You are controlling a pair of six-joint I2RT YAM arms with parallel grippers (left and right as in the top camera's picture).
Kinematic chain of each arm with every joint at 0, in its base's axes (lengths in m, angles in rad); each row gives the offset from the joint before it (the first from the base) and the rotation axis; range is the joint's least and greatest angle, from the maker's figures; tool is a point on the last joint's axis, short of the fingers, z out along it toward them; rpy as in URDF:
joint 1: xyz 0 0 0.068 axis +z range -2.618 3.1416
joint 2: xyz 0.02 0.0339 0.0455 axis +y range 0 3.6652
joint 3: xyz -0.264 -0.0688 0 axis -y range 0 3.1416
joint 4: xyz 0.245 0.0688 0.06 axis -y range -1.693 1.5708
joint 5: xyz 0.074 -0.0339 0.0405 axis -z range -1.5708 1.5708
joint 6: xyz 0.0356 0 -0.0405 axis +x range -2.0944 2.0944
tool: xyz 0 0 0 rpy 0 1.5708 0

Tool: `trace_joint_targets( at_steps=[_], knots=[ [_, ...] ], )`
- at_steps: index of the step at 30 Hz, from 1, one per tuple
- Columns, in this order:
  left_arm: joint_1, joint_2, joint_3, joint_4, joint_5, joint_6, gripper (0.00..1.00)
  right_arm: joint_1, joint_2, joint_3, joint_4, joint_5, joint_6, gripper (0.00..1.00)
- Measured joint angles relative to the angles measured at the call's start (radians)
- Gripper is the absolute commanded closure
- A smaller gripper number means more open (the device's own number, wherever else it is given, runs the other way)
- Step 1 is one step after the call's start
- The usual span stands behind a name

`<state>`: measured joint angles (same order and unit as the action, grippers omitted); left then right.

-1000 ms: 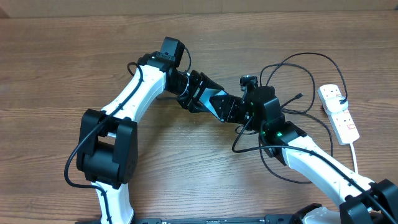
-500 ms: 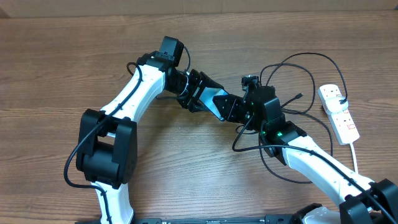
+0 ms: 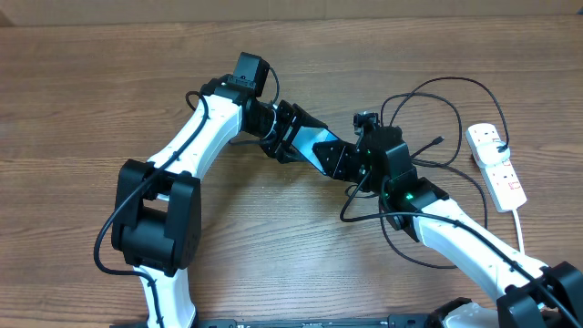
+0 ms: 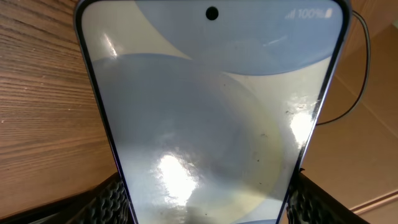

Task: Plug charger to phone and switch on socket
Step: 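Close the right gripper on the phone's edge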

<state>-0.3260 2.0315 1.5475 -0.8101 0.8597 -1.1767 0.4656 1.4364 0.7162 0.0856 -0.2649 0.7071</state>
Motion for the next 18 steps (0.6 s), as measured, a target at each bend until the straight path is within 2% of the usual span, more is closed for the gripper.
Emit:
trace_joint_targets(
  at_steps=[18],
  knots=[
    [-0.002,0.000,0.000,0.003,-0.007,0.000,0.50,0.001,0.057,0.000,0.063,0.000,0.000,0.77]
  ],
)
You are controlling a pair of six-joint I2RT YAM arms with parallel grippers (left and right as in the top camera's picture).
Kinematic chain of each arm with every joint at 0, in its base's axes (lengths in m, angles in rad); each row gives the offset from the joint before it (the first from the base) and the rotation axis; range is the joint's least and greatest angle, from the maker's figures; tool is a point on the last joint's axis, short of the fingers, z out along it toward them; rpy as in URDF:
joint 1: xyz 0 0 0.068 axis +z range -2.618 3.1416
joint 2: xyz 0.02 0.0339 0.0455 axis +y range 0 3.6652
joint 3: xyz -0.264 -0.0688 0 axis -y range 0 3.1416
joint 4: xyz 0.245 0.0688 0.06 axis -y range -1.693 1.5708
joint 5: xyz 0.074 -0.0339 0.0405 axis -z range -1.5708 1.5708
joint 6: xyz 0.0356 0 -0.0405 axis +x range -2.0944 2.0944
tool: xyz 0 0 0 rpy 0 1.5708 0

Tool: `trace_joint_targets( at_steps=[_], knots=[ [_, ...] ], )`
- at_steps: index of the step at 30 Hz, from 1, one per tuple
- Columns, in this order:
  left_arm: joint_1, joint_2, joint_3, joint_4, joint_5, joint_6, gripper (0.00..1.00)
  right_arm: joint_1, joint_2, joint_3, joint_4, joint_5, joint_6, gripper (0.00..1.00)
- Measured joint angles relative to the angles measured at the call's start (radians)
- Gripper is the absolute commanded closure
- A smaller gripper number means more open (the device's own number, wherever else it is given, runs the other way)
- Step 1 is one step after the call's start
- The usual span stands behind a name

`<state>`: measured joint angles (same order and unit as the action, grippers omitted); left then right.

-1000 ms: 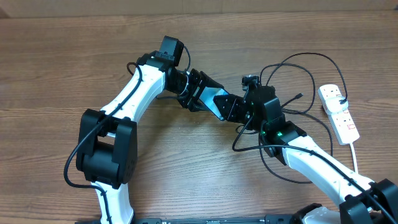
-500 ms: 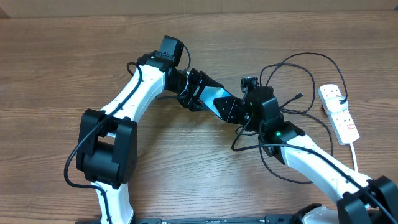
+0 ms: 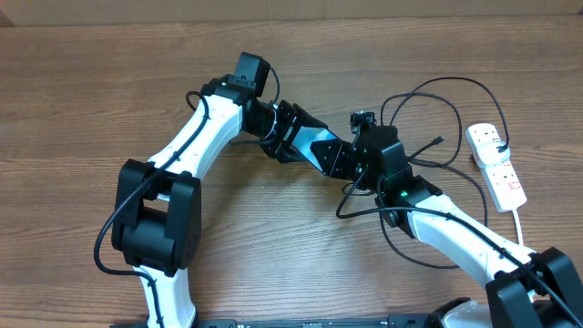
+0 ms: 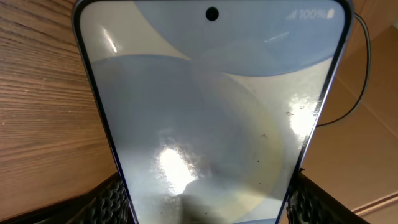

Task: Plug charger to phone and switch on socket
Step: 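Close the right gripper on the phone's edge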

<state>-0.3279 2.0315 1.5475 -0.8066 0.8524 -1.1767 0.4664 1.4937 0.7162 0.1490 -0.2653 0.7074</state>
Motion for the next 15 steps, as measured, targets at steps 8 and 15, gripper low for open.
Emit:
trace_joint_targets(
  at_steps=[8,15],
  knots=[
    [0.000,0.000,0.000,0.000,0.001,0.000,0.50,0.000,0.000,0.000,-0.004,0.005,0.003,0.87],
    [0.000,0.000,0.000,0.000,0.000,0.000,0.49,0.000,0.002,0.000,-0.009,0.015,0.007,0.92]
  ],
)
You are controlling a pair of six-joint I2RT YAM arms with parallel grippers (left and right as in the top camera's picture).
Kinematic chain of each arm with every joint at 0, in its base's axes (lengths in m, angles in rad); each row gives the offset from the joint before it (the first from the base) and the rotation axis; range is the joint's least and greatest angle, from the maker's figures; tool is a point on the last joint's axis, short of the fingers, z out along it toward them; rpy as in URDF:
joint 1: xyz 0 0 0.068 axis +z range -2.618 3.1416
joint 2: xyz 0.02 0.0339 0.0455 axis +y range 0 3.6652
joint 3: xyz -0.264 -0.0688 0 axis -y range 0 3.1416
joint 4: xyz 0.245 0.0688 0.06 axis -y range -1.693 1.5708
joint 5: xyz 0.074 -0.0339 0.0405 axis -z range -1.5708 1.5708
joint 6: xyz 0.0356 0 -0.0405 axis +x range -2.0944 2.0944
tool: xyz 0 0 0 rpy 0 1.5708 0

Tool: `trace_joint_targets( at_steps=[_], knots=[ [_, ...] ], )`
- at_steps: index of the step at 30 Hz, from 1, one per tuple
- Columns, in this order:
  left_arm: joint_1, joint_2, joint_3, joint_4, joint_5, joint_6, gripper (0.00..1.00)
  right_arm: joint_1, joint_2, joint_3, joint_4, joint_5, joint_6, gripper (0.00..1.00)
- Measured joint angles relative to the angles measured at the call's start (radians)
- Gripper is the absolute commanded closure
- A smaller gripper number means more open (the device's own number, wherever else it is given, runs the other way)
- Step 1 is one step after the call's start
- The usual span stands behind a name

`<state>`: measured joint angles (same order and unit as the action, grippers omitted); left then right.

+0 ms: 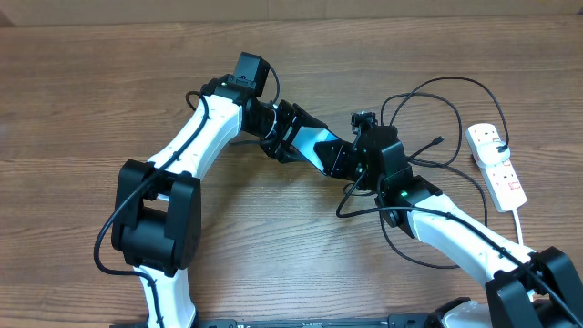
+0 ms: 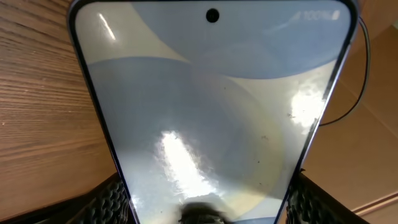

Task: Plug charger to phone and switch on socket
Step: 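Close the right gripper on the phone's edge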

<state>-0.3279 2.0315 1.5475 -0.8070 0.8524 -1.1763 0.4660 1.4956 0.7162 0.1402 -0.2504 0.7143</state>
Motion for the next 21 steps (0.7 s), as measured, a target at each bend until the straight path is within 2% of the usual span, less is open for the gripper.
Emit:
trace_joint_targets(
  at_steps=[8,15,21],
  knots=[
    [0.000,0.000,0.000,0.001,-0.002,0.000,0.45,0.000,0.002,0.000,-0.001,0.004,0.010,0.93],
    [0.000,0.000,0.002,0.001,-0.004,0.000,0.32,-0.001,0.002,0.000,0.001,0.005,0.019,0.94],
    [0.000,0.000,0.004,0.000,-0.008,0.002,0.28,-0.001,0.002,0.000,0.002,0.007,0.046,0.96]
  ],
)
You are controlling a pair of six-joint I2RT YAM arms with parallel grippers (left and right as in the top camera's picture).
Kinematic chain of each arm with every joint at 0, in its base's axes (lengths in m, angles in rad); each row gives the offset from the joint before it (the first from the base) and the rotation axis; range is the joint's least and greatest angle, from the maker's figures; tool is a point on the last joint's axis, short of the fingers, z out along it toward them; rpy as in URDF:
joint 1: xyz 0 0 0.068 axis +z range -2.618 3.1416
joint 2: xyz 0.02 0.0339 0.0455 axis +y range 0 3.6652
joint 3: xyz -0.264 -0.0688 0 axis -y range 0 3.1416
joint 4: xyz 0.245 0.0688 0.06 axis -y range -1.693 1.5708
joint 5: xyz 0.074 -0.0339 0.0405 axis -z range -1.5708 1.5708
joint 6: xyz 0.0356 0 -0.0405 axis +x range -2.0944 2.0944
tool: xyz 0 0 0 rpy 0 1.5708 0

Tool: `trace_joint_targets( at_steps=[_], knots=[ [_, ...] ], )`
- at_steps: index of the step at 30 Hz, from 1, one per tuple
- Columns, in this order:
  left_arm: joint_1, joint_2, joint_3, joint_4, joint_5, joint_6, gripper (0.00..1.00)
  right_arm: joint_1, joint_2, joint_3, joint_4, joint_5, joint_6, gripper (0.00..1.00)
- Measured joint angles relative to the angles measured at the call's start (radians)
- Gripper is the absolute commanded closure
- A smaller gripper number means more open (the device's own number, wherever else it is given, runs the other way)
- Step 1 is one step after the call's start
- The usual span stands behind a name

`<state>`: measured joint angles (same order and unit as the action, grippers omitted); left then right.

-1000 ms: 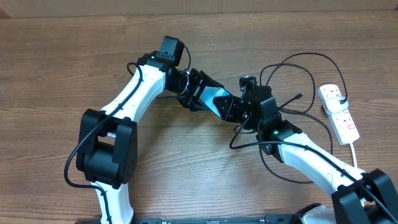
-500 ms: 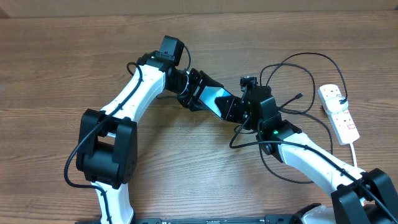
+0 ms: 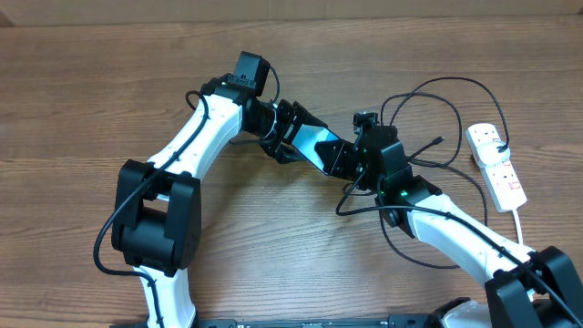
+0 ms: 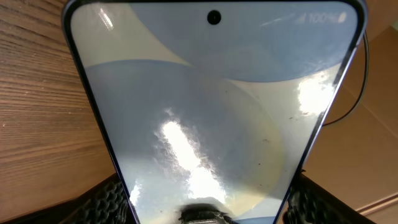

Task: Plug charger to phone and switch on socket
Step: 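Close the right gripper on the phone's edge, then open the left gripper off the phone and swing it left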

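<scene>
My left gripper (image 3: 290,135) is shut on the edges of a phone (image 3: 316,148), holding it above the table with the lit screen up. In the left wrist view the phone (image 4: 211,118) fills the frame between the black fingers (image 4: 112,199); the left gripper (image 4: 208,208) grips its lower part. My right gripper (image 3: 357,171) is at the phone's far end, with the black charger cable (image 3: 342,211) trailing from it; the plug itself is hidden. A white socket strip (image 3: 496,166) lies at the right.
The black cable loops over the wood table (image 3: 82,109) between the right arm and the strip, with one loose loop (image 3: 428,91) behind. A cardboard wall runs along the back edge.
The phone sits slightly wider and tilted in the left wrist view, its glare has shifted and a dark reflection shows at the screen's bottom. Both arms stand nearly where they were.
The left gripper held the phone throughout. At first the right gripper was a little back from the phone's end with the cable. Then it stood closer against that end, and it has stayed there while the phone tilted slightly.
</scene>
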<state>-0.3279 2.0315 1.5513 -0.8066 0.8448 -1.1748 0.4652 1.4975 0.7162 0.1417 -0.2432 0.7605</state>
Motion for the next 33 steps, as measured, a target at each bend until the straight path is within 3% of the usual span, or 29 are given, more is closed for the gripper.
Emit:
trace_joint_targets(
  at_steps=[10,17,25,33],
  knots=[
    [0.000,0.000,0.004,0.001,-0.009,0.002,0.24,0.000,0.005,0.000,0.019,-0.005,0.062,0.96],
    [0.000,0.000,0.005,0.016,-0.013,0.005,0.00,0.001,0.005,0.000,0.027,-0.023,0.126,0.96],
    [0.012,0.000,0.006,0.162,-0.006,0.034,0.00,-0.008,0.005,0.000,0.055,0.007,0.257,0.96],
    [0.112,-0.005,0.054,0.087,0.051,0.231,0.00,-0.006,0.005,0.015,0.069,-0.024,0.475,0.96]
  ],
)
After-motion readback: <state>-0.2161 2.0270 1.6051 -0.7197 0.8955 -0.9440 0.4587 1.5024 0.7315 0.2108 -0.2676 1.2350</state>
